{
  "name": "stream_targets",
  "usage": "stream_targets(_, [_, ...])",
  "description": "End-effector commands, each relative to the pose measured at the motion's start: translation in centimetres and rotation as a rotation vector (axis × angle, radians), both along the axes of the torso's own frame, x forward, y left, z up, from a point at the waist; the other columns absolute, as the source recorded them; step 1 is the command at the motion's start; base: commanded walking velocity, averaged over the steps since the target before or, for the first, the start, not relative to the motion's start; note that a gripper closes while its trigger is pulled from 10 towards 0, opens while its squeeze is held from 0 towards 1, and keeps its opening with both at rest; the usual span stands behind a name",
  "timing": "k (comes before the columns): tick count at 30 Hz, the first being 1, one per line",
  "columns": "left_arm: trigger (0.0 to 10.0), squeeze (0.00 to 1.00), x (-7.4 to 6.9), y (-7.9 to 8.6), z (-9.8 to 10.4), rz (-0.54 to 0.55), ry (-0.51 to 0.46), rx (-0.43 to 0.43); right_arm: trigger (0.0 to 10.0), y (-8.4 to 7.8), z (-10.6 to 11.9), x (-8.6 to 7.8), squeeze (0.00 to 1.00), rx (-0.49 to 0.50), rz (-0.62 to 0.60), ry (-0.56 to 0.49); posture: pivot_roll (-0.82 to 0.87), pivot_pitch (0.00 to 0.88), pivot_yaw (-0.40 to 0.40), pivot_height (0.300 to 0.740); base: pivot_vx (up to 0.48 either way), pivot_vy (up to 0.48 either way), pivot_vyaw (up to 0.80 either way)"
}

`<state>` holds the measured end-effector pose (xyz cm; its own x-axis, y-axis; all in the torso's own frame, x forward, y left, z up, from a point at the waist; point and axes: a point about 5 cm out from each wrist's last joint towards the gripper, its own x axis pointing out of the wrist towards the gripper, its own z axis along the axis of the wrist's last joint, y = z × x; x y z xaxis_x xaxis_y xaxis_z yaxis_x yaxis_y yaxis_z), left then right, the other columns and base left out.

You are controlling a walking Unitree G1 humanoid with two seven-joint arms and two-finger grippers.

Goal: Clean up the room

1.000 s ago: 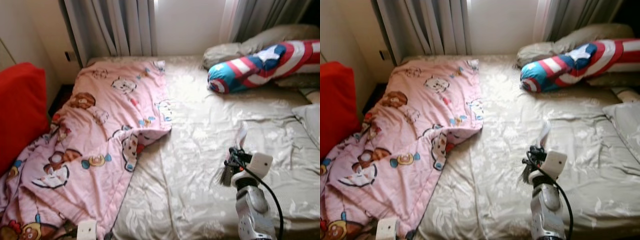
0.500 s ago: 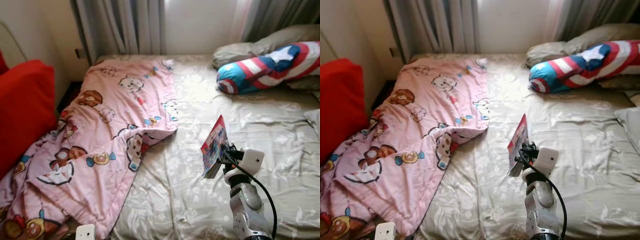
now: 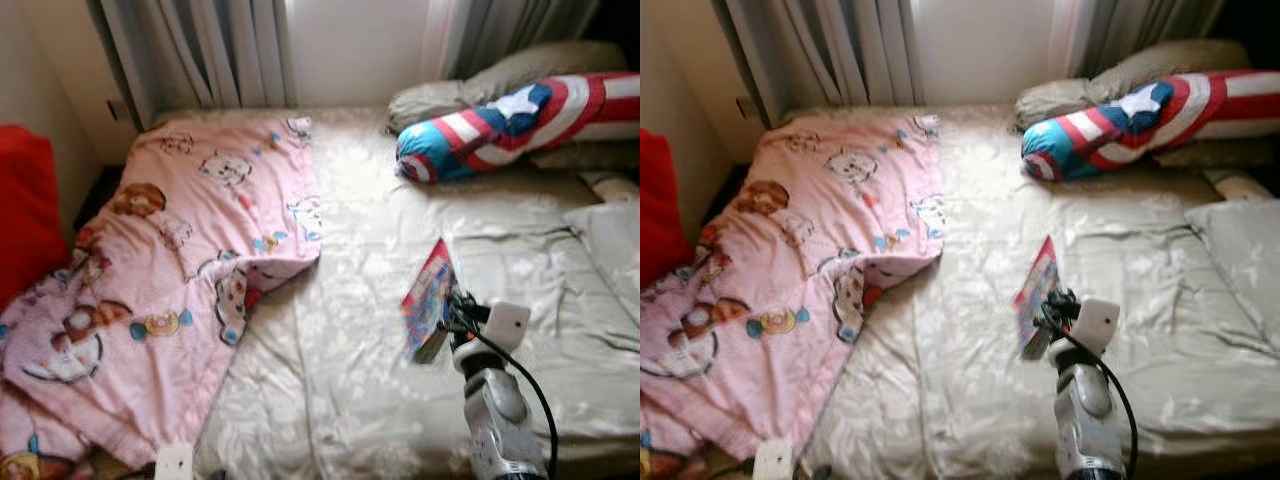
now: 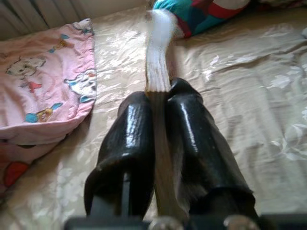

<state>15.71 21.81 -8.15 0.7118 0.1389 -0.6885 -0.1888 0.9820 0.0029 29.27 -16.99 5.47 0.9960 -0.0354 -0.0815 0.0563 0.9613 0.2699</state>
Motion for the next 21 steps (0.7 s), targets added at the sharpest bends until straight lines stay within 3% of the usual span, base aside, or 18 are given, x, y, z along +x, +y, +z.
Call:
stream_targets(1, [10.0,0.0,-0.48,-0.11,-0.29,-0.008,0.028,0.002,10.0,-0.25,0.95,0.37,0.0,-0.009,-0.004,-0.045,-0.07,0.114,0.0,0.74,0.0,-0.3,0.0])
stream_targets(21, [10.0,0.0,-0.53,-0.04,-0.28,-0.007,0.026,0.005,10.0,-0.13,0.73,0.32,0.0,-0.008,0.004,-0.038,-0.07,0.12,0.001,0.74,0.0,-0.318,0.0])
